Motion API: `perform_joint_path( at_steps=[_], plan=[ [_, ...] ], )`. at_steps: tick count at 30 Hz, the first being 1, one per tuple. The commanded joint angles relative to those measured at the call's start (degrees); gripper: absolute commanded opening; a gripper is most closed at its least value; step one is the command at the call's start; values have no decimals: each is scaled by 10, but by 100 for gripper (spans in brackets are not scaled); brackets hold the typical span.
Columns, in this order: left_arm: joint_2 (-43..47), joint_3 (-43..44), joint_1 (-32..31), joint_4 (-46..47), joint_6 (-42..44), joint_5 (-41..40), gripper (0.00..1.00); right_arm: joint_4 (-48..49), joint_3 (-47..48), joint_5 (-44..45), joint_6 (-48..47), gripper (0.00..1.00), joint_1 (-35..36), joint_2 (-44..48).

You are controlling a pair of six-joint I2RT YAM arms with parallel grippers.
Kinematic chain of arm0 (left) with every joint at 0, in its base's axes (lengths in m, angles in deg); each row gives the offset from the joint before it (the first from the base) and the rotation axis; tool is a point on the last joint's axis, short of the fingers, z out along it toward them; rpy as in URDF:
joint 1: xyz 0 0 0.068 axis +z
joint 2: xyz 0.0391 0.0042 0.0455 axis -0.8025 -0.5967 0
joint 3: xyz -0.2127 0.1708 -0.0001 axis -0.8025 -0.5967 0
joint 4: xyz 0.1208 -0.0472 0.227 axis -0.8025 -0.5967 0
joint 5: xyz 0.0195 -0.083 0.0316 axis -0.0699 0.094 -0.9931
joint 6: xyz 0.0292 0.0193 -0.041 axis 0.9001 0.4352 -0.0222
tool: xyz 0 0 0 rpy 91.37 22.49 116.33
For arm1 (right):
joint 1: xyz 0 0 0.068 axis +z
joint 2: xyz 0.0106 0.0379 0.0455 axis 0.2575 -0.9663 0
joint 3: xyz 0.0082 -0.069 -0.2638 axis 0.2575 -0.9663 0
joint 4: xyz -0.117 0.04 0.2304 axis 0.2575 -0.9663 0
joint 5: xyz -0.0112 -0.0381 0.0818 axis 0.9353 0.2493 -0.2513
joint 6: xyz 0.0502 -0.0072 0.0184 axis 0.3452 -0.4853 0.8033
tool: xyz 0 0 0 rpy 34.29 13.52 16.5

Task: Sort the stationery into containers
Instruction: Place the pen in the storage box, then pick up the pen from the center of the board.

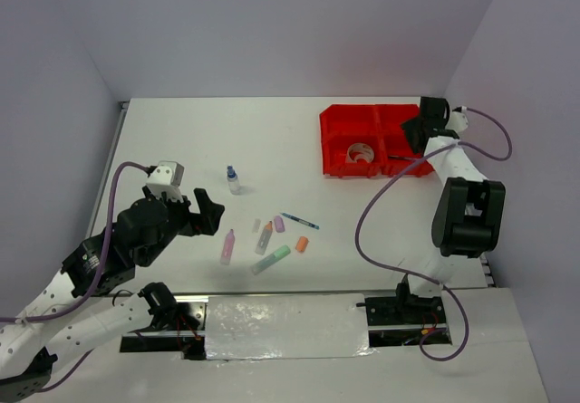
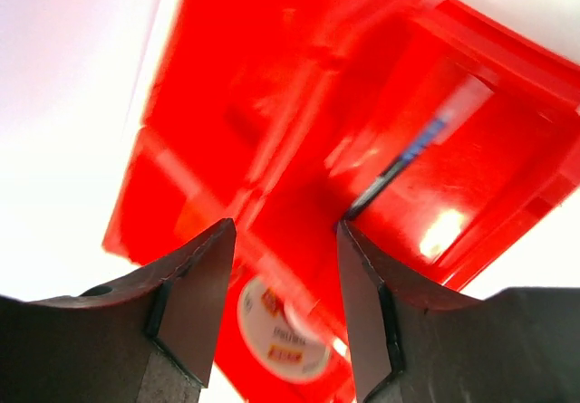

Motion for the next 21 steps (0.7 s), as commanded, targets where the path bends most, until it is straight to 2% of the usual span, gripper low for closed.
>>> perform_joint_path(
  at_steps=[1, 3, 4, 5, 6, 8, 12, 16, 17, 18, 19, 21],
  plan=[
    [-2, 3, -3, 10, 1, -4, 99, 41, 37, -50, -92, 57, 24, 75],
    [-7, 4, -3, 5, -1, -9, 99, 56, 43, -78, -193, 61, 53, 110],
    [-12, 8, -3, 3, -4, -13, 99, 56, 45, -137, -228, 61, 92, 127],
    [-15, 10, -4, 0, -7, -23, 99, 54, 42, -174, -289, 61, 102, 134],
    [-18, 11, -3, -7, -8, -29, 99, 36, 39, -202, -312, 61, 117, 142],
    [-29, 17, -4, -14, -10, -48, 100, 14, 7, -252, -392, 67, 183, 172],
    [-54, 28, -4, -40, -14, -71, 99, 11, -103, -268, -516, 69, 319, 226],
    [-74, 27, -4, -52, -35, -86, 99, -36, -130, -211, -578, 70, 421, 191],
    [-78, 29, -3, -53, -37, -85, 99, -42, -129, -206, -586, 83, 433, 179],
    [-84, 31, -3, -53, -39, -87, 99, -51, -125, -210, -591, 90, 450, 164],
    [-86, 31, -3, -59, -44, -90, 100, -54, -121, -211, -597, 92, 456, 138],
    [-87, 30, -3, -67, -50, -98, 99, -74, -109, -218, -611, 88, 477, 116]
  ],
)
